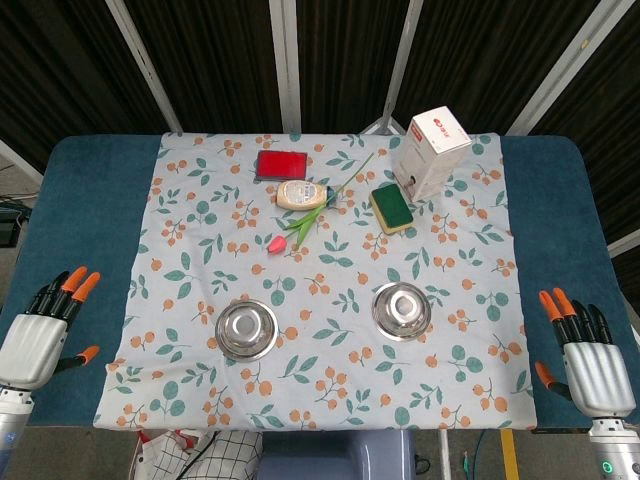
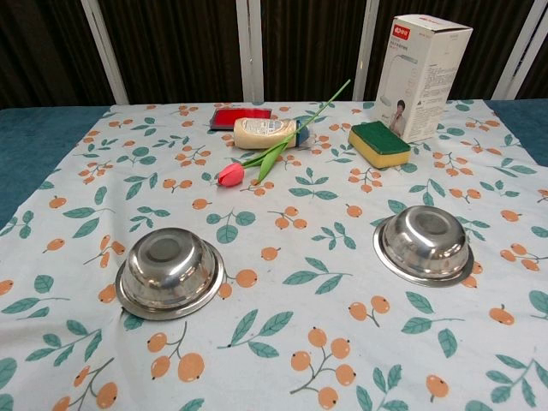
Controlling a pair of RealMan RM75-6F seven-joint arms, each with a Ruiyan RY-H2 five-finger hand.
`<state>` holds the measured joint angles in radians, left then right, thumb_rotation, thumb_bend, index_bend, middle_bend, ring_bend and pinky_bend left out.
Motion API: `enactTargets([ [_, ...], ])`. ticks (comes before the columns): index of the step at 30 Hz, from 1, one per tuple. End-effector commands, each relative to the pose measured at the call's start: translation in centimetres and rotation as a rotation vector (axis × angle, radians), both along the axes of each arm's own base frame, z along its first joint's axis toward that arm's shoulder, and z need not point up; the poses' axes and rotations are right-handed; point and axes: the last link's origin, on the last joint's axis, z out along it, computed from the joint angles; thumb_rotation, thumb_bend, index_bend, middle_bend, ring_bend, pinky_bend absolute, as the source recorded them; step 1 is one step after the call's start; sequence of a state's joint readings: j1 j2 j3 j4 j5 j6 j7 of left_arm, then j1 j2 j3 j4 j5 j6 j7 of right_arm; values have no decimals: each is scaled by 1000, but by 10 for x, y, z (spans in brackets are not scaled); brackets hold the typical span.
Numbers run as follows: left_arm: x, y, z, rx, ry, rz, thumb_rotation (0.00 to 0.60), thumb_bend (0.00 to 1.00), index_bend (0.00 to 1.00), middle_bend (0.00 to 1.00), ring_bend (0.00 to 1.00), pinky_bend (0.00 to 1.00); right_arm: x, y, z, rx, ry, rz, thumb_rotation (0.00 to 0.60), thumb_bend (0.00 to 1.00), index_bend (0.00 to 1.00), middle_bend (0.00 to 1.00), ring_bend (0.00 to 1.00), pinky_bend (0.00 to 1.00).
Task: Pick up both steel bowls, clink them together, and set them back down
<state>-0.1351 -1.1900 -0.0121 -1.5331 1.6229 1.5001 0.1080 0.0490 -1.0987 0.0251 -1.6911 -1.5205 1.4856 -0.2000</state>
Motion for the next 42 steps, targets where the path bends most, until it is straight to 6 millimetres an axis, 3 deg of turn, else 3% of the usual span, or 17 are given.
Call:
enactTargets([
  [1,0,3,-3,-17,6,11,600,96,0,0,0,156,1,1,-1,3,4,5,600,317,0,0,0,0],
  [8,6,8,-12,-81,-25,-16,600,95,0,0,0,156,2,2,-4,17,11,8,600,317,0,0,0,0],
  [12,24,16,-35,-204,-72,-65,600,95,0,0,0,156,3,3,-5,23,6,15,600,317,0,0,0,0],
  [22,77,50,-91,-346,22,-77,600,95,0,0,0,156,2,2,2,26,-30,15,600,317,0,0,0,0],
  [30,119,59,-129,-426,49,-93,600,95,0,0,0,156,1,3,7,31,-54,20,600,317,0,0,0,0],
  [34,134,61,-149,-466,76,-111,600,95,0,0,0,154,2,4,9,29,-62,24,600,317,0,0,0,0],
  [42,148,63,-168,-487,106,-109,600,95,0,3,0,153,1,5,13,22,-74,28,600,317,0,0,0,0],
])
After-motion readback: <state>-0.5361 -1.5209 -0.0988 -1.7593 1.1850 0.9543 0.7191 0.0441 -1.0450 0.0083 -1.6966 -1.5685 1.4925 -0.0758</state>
